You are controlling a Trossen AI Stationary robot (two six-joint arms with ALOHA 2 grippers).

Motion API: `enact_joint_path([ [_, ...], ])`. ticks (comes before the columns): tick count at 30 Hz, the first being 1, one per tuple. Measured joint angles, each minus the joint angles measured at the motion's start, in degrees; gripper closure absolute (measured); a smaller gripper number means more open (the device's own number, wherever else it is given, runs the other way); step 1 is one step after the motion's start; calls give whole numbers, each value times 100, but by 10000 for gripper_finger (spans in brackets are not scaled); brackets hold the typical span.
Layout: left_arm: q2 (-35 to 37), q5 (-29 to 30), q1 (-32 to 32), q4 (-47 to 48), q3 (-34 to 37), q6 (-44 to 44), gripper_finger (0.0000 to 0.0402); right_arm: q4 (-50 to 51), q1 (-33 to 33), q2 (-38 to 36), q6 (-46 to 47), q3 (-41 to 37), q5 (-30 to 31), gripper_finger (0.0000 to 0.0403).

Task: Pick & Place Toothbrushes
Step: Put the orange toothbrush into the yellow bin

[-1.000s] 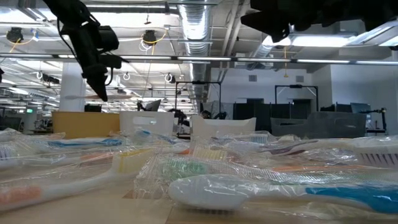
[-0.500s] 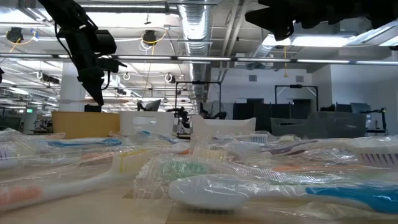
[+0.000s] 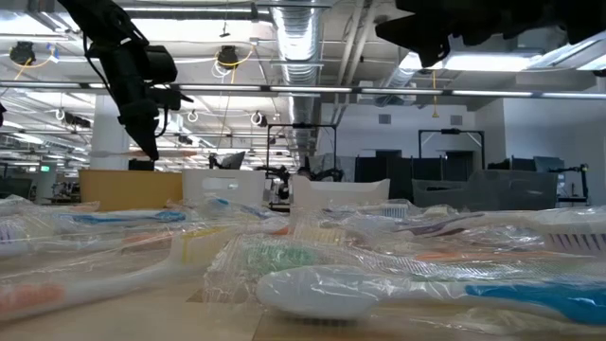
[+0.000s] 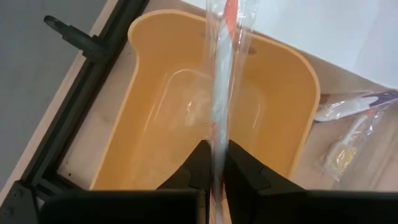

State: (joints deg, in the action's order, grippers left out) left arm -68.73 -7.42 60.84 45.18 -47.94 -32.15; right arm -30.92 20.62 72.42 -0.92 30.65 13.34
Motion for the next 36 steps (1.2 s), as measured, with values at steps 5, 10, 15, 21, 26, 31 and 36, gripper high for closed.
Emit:
enact_joint_path([
  [5, 0, 43, 0, 5, 0, 112, 387, 64, 6, 0, 232, 0, 0, 163],
  [10, 0, 48, -42, 27, 0, 156, 387, 64, 103, 0, 251, 0, 0, 163],
  [15, 0, 46, -48, 29, 0, 156, 387, 62, 152, 0, 248, 0, 0, 163],
  [21, 0, 46, -48, 5, 46, 156, 387, 62, 149, 0, 225, 0, 0, 163],
  [26, -48, 23, -55, -28, 81, 156, 387, 59, 149, 0, 200, 0, 0, 163],
  [31, -84, 15, -55, -16, 81, 220, 387, 59, 136, 0, 185, 0, 0, 163],
  [36, -374, 24, -55, -17, 81, 246, 387, 57, 136, 0, 187, 0, 0, 163],
])
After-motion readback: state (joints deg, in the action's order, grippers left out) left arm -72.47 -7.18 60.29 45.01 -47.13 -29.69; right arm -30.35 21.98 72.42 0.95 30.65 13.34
